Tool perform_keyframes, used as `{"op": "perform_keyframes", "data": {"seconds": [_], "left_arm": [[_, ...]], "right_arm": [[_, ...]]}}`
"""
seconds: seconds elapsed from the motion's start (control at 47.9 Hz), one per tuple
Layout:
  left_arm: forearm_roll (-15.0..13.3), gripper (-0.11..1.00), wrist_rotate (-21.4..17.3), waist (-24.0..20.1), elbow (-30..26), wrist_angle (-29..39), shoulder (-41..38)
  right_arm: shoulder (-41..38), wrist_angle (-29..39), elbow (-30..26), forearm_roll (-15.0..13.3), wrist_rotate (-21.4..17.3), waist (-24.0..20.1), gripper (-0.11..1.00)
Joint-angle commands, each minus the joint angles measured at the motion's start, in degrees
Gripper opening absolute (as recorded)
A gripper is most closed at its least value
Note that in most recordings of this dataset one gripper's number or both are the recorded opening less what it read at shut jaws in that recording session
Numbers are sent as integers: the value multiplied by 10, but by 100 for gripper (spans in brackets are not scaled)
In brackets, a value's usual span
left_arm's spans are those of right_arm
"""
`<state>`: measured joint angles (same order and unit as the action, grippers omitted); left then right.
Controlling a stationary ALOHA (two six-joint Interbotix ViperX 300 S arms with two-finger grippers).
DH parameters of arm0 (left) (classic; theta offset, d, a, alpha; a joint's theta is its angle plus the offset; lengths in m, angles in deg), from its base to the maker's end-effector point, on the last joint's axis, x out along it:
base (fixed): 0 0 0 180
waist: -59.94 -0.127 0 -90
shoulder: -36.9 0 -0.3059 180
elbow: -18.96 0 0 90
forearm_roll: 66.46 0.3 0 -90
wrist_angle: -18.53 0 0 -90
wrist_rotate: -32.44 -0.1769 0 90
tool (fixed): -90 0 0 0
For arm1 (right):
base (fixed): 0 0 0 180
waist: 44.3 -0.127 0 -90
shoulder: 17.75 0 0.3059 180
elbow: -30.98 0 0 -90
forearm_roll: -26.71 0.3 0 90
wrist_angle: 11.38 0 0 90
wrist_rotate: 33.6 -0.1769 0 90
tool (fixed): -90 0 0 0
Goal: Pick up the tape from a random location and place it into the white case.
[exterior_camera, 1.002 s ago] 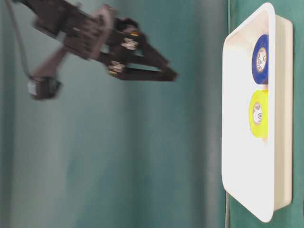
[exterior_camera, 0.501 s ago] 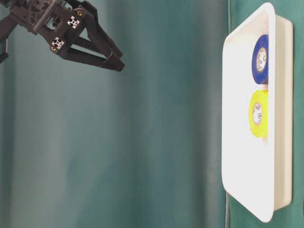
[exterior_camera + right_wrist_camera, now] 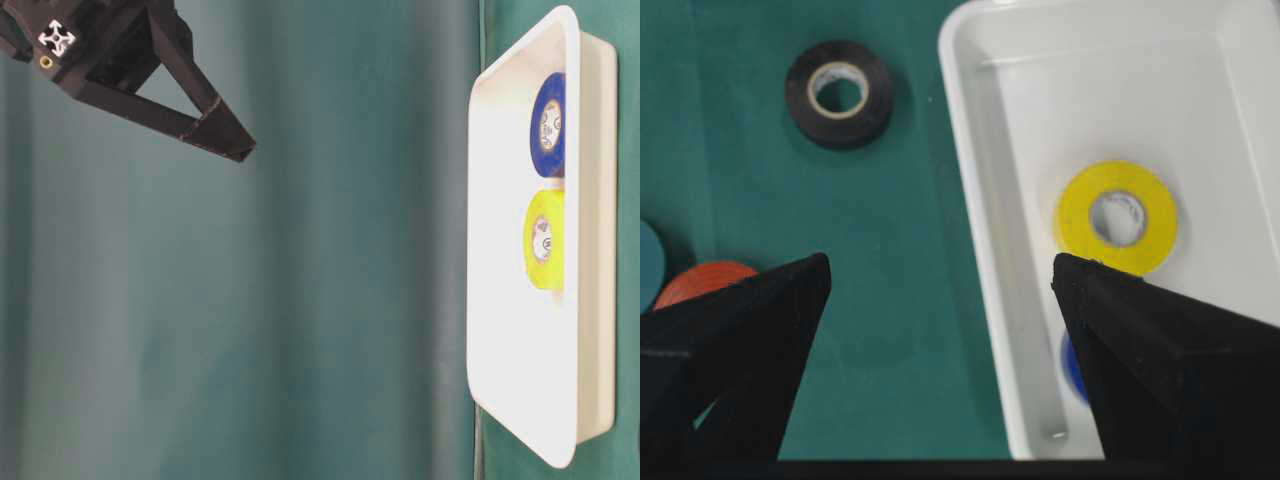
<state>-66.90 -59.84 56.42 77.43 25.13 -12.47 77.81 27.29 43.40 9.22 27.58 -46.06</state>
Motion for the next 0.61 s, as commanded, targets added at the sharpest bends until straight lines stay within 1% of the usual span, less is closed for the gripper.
{"op": "perform_keyframes", "data": {"seconds": [0.0, 0.104, 0.23, 0.438, 0.584], "left_arm": [[0, 91, -1, -3, -6, -4, -4], [0, 91, 0, -3, -6, -4, -3], [0, 91, 0, -3, -6, -4, -3], [0, 91, 0, -3, -6, -4, 0], [0, 91, 0, -3, -6, -7, 1]], "right_arm": [[14, -6, -1, -8, 1, -2, 90], [40, -13, 20, -11, 1, -3, 90], [83, -38, 54, -11, 1, -5, 90], [169, -91, 128, -11, -4, -5, 90], [214, -128, 177, -11, -4, -5, 90]]}}
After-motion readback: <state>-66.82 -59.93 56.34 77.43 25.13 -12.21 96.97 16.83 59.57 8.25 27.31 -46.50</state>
